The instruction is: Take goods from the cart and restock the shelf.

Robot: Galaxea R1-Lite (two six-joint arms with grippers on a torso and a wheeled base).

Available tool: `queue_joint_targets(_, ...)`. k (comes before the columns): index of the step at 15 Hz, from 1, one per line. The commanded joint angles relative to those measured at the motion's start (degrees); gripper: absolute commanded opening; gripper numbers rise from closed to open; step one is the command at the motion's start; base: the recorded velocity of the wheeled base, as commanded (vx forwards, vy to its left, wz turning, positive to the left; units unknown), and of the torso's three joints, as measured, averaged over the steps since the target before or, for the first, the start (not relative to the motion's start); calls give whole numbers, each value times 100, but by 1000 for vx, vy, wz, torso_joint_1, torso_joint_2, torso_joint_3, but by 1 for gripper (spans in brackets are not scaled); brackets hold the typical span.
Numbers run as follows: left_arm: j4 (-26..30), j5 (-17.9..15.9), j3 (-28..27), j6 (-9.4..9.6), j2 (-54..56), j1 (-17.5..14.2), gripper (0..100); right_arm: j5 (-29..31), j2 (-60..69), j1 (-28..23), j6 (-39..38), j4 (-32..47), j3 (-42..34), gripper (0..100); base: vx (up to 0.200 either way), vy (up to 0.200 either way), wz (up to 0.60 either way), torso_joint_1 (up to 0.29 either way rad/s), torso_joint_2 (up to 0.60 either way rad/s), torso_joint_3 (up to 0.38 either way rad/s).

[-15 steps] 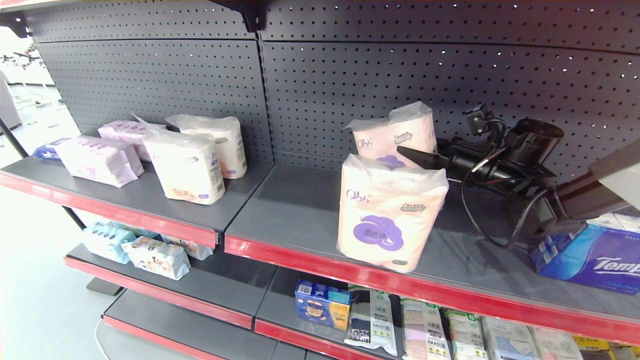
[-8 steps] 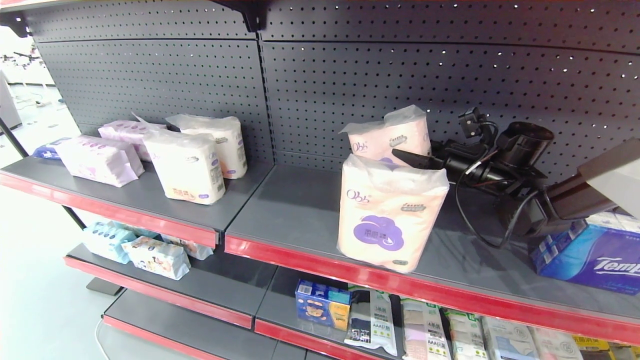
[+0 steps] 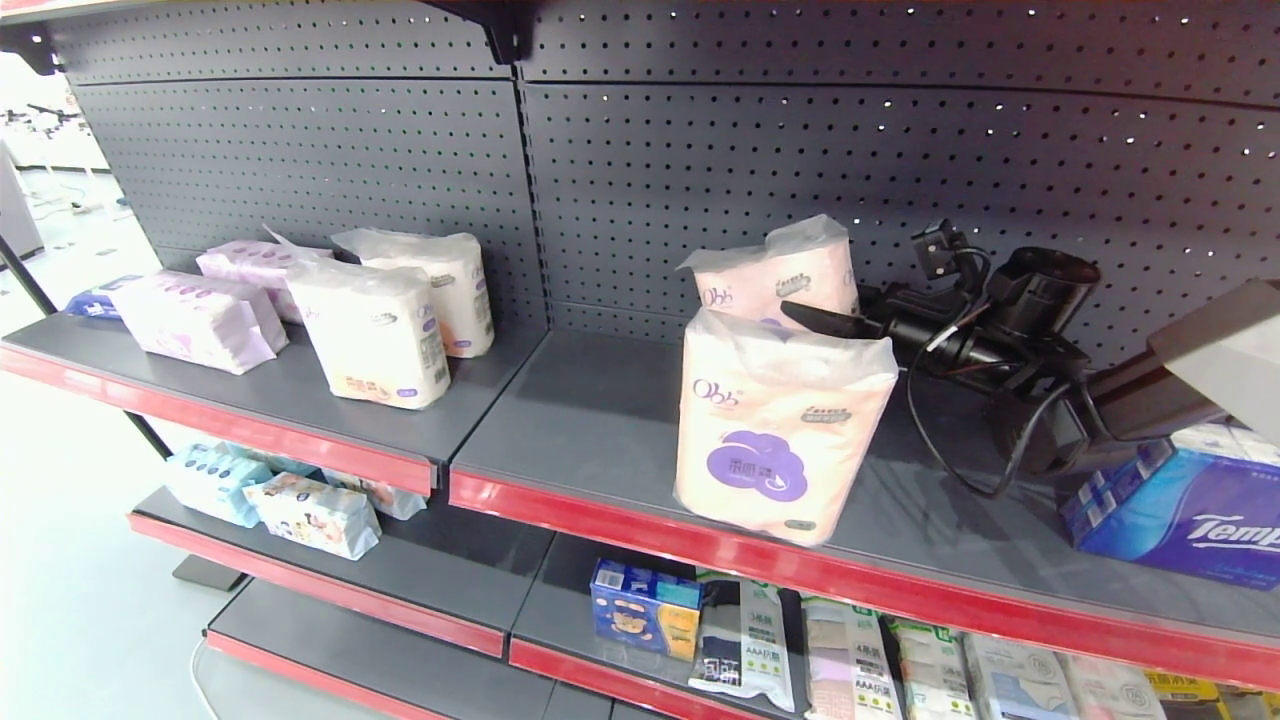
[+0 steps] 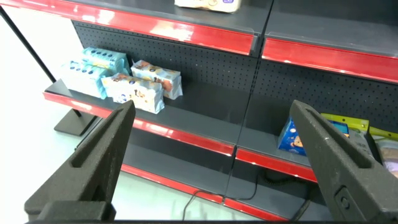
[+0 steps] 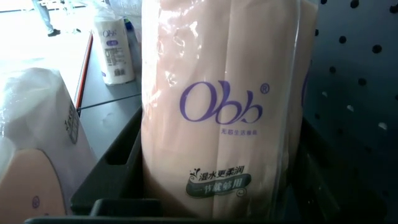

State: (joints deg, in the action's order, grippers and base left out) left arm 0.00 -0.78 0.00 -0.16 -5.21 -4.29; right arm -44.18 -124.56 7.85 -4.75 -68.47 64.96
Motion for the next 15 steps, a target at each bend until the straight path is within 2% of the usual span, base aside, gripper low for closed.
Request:
queue_joint_targets(1,0,-1,0,-2,2,-2,100,-12,-7,-20,10,10,-10,0,0,0,0,0,0,0)
queue_joint_targets(15,0,-1,0,-2,2,-2,100,-12,-94,-38,124,71,-107,0,0,0,0,0,0,0)
